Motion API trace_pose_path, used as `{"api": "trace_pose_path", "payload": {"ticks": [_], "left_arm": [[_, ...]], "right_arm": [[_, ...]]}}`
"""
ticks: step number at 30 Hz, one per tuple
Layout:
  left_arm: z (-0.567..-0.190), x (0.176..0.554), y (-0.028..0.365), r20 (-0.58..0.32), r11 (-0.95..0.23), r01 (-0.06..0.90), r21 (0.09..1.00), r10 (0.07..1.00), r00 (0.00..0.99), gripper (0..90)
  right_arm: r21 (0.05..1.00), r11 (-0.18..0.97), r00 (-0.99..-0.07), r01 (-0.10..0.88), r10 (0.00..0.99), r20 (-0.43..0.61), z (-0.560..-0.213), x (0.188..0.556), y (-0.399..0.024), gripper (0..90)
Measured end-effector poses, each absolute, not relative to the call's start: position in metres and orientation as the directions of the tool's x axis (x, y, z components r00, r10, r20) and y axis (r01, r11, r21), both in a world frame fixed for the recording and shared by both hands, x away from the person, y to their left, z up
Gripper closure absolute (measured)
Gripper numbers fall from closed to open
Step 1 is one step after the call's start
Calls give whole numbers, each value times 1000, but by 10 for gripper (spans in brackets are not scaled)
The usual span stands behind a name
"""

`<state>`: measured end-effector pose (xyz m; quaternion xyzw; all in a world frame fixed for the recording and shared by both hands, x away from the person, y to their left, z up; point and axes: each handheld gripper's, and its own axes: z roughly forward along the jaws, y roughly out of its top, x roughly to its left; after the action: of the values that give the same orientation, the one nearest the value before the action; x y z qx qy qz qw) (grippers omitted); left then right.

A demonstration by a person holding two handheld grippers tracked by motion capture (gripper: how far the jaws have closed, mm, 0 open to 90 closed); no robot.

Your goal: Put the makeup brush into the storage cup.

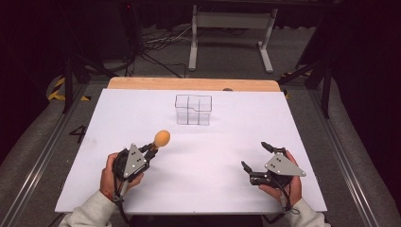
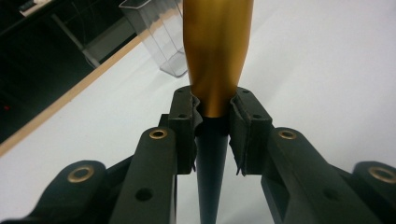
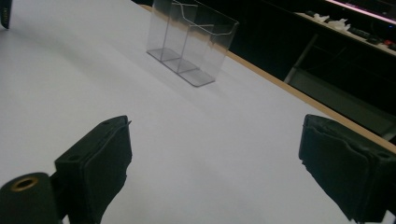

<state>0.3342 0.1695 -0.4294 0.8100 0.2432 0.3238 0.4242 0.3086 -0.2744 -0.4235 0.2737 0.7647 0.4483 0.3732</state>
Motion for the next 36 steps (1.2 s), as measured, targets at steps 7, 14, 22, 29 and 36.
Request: {"api": "trace_pose_path", "payload": {"ticks": [7,14,22,29,36], "left_arm": [[-428,339,178,227,-440,150,885,691,686,724],[-423,345,185,116,-325,165,931,693,712,724],[-417,354,188,46,-242,169,956,689,723,725],[-413,369,186,6,-193,170,966,677,736,724],[-406,372,181,9,-176,148,973,673,740,724]], "right_arm": [[898,427,-554,105,775,-304,-426,307,-284,91],[897,424,-544,128,786,-294,-429,305,-287,59],[907,397,-519,138,809,-276,-430,304,-293,60],[913,380,-505,151,823,-259,-433,304,-299,60],[927,346,-505,147,832,-230,-431,303,-303,54]]}}
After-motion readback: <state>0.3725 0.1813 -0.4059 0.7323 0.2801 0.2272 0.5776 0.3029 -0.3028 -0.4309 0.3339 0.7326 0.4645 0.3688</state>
